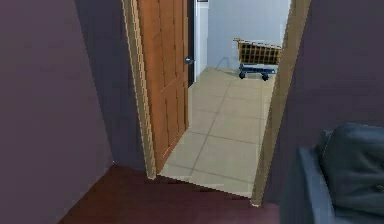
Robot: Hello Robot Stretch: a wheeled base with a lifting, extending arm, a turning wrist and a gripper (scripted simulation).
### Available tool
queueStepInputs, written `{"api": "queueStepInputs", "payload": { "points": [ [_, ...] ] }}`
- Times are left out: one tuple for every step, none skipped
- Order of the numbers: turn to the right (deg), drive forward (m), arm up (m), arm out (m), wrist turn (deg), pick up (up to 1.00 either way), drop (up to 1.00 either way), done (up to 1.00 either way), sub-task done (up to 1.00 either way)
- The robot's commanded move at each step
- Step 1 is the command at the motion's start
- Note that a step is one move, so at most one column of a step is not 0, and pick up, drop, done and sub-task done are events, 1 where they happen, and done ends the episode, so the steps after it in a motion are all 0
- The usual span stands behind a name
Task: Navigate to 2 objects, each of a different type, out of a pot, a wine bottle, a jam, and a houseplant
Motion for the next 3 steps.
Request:
{"api": "queueStepInputs", "payload": {
  "points": [
    [0.0,0.2,0.0,0.0,0.0,0.0,0.0,0.0,0.0],
    [-6.0,0.0,0.0,0.0,0.0,0.0,0.0,0.0,0.0],
    [0.0,0.9,0.0,0.0,0.0,0.0,0.0,0.0,0.0]
  ]
}}
